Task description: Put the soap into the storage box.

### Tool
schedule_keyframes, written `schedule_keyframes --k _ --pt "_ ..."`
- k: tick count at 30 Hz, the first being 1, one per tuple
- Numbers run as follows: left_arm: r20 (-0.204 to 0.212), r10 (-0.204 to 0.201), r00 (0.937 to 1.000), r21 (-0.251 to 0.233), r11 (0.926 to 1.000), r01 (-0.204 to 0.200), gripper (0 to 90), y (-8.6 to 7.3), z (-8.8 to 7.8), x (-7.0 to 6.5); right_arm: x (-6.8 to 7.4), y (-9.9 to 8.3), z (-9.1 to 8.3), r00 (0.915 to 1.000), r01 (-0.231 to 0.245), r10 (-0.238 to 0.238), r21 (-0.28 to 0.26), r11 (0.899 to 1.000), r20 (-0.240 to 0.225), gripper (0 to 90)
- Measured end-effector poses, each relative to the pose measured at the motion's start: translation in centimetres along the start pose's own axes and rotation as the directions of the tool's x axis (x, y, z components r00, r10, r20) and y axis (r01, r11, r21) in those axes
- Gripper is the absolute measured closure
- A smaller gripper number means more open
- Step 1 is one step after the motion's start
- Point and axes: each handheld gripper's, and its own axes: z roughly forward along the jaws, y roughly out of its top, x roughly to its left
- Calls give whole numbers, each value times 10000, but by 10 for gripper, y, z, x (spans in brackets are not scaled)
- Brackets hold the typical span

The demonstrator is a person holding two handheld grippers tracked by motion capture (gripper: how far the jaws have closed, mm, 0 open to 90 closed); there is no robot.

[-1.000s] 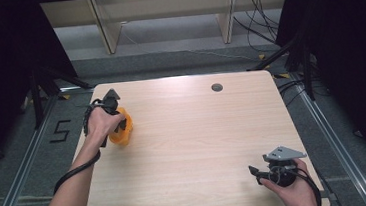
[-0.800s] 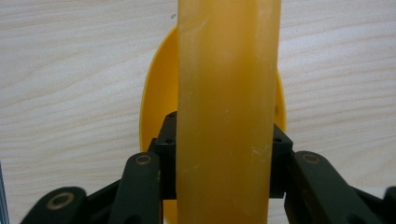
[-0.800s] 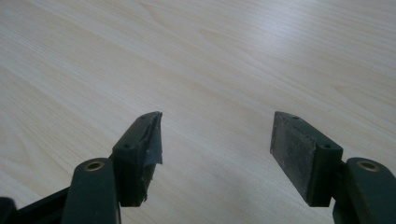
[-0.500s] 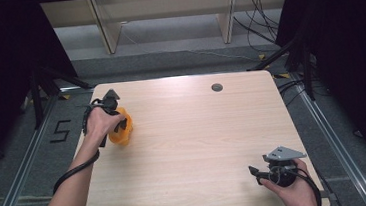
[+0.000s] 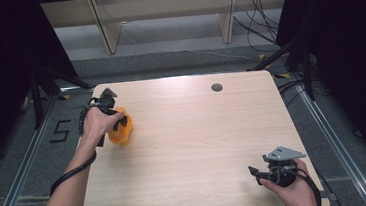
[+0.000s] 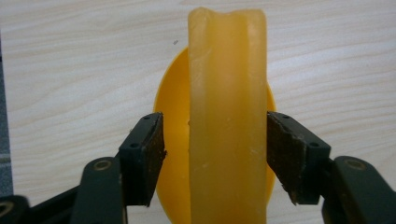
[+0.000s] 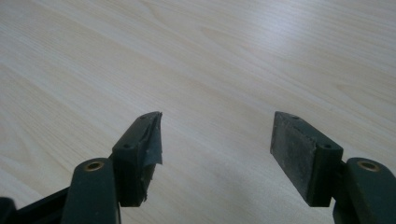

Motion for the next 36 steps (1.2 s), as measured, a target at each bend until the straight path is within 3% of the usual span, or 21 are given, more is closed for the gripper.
schedule_keyframes --k 7,12,16,21,27,29,31,34,36 --pt "-27 288 9996 -568 9980 -289 355 -9 -18 -1 -1 0 0 9998 180 -180 -66 9998 39 345" --pt "-271 486 9985 -855 9950 -507 352 -17 -32 3 0 0 1 10000 -7 6 -78 10000 -68 345" --pt "-188 532 9984 -1021 9933 -549 327 -25 -44 3 0 0 0 10000 5 -5 7 10000 24 345" --pt "-21 625 9980 -1527 9863 -621 316 -40 -55 9 0 0 0 10000 -2 2 -17 10000 42 344" --pt "-184 746 9970 -1938 9780 -767 295 -59 -64 14 1 0 0 10000 -73 73 -6 10000 25 344" --pt "-21 777 9970 -2093 9749 -764 289 -67 -65 15 0 0 0 10000 -17 17 -36 10000 18 344" --pt "409 785 9961 -2276 9714 -672 289 -78 -65 15 0 0 0 10000 10 -10 -24 10000 23 344" --pt "55 893 9960 -2430 9663 -853 286 -94 -64 15 0 0 0 10000 -26 26 -36 10000 18 344" --pt "74 906 9959 -2484 9648 -859 279 -103 -63 16 0 0 0 10000 -19 19 0 10000 43 344"
